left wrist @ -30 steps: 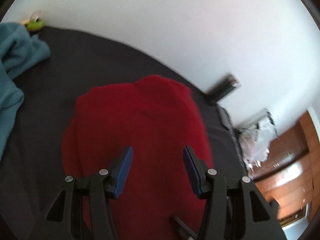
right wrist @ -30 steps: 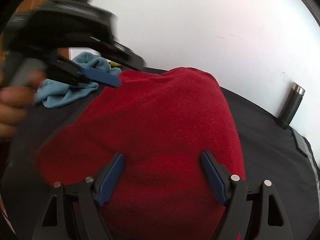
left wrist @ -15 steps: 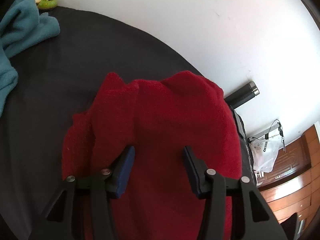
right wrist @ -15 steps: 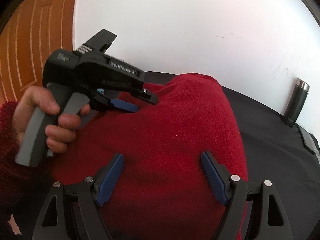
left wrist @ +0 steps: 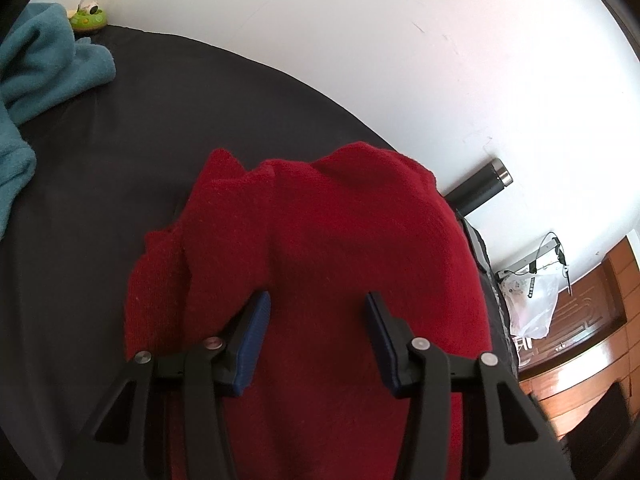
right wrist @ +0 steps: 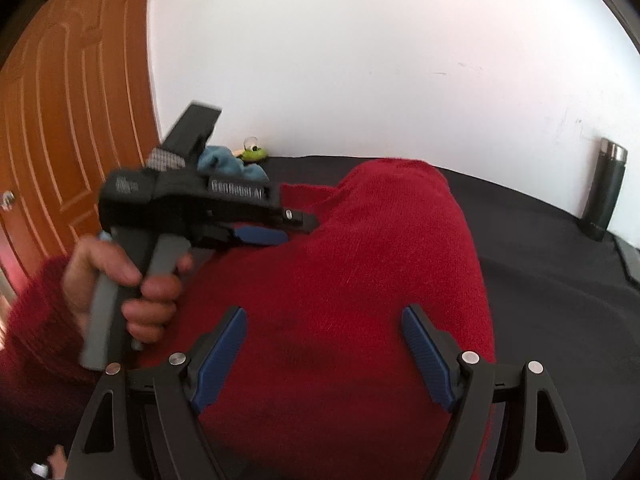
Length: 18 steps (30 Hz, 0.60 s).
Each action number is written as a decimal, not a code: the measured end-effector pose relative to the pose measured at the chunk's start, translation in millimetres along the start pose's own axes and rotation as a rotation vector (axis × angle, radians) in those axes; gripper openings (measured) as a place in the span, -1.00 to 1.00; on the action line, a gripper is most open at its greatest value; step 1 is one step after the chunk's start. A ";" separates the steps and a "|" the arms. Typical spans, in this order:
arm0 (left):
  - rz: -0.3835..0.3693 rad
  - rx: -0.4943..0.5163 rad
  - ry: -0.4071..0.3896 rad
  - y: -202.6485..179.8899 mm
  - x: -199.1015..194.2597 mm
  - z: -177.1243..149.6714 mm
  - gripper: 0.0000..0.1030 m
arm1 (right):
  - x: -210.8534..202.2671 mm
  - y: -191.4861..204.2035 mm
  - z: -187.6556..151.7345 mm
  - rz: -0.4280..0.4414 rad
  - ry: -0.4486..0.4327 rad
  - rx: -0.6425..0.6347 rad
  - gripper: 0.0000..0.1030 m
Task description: Fold clothes
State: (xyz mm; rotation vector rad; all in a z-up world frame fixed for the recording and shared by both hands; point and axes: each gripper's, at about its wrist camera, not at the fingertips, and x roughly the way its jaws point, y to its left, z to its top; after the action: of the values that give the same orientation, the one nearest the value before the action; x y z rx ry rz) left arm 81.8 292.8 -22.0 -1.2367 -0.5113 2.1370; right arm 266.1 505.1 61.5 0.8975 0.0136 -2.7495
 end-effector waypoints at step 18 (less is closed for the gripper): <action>-0.031 -0.067 0.011 13.4 -9.2 1.3 0.04 | 90.9 -73.4 112.3 0.204 0.225 0.119 0.59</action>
State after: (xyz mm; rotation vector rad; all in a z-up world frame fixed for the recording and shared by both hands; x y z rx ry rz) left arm 79.9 276.7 -23.6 -1.2687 -0.5976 2.1013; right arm 112.8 545.6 94.6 1.1664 -0.1920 -2.4714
